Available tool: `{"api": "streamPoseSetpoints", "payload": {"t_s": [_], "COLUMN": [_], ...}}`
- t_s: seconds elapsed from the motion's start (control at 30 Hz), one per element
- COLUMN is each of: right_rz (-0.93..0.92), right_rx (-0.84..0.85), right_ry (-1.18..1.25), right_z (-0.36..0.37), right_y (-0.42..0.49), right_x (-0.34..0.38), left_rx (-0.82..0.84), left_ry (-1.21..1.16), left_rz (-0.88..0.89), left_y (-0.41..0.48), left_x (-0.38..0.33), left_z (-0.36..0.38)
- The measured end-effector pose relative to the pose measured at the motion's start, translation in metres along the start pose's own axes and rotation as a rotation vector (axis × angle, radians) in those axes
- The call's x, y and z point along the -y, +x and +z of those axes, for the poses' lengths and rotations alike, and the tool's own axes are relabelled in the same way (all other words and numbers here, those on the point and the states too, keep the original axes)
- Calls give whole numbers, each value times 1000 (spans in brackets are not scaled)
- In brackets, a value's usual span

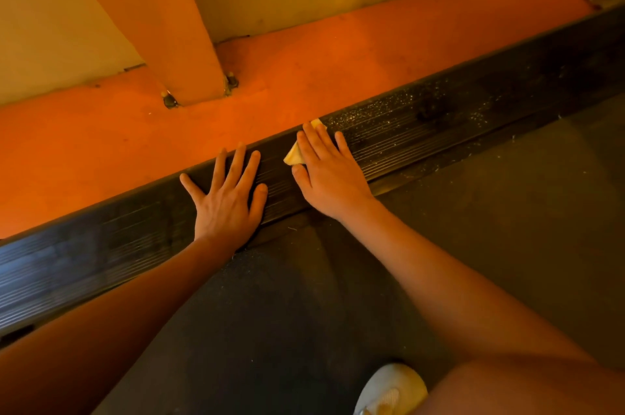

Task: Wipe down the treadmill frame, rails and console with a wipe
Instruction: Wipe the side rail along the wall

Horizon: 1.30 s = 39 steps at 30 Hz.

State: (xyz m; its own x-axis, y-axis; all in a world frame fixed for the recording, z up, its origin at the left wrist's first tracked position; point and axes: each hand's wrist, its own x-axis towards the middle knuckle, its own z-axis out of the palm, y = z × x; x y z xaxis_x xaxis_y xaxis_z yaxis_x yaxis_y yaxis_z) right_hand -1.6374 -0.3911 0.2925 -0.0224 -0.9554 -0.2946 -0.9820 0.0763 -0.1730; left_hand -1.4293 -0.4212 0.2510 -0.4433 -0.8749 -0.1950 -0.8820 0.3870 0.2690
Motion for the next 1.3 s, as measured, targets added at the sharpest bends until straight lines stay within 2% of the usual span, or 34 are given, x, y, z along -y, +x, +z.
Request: {"api": "streamPoseSetpoints", "payload": {"t_s": [0.17, 0.4, 0.6, 0.8, 1.03, 1.23, 1.3], "right_rz": [29, 24, 35, 21, 32, 22, 13], "right_rx": [19, -18, -7, -26, 27, -10, 12], "right_ry": [37, -22, 16, -40, 20, -24, -30], "right_z": [14, -1, 15, -3, 16, -2, -4], "right_y": [-63, 19, -55, 19, -74, 7, 5], "right_x": [-1, 0, 6, 5, 4, -1, -4], "left_rx": [-11, -9, -5, -9, -17, -8, -8], "left_ry": [15, 18, 11, 19, 10, 16, 19], "left_rz": [-8, -7, -16, -10, -16, -5, -8], "left_y": [1, 0, -2, 0, -1, 0, -1], "left_x": [-1, 0, -4, -1, -3, -1, -1], "left_z": [0, 2, -1, 1, -1, 2, 0]}}
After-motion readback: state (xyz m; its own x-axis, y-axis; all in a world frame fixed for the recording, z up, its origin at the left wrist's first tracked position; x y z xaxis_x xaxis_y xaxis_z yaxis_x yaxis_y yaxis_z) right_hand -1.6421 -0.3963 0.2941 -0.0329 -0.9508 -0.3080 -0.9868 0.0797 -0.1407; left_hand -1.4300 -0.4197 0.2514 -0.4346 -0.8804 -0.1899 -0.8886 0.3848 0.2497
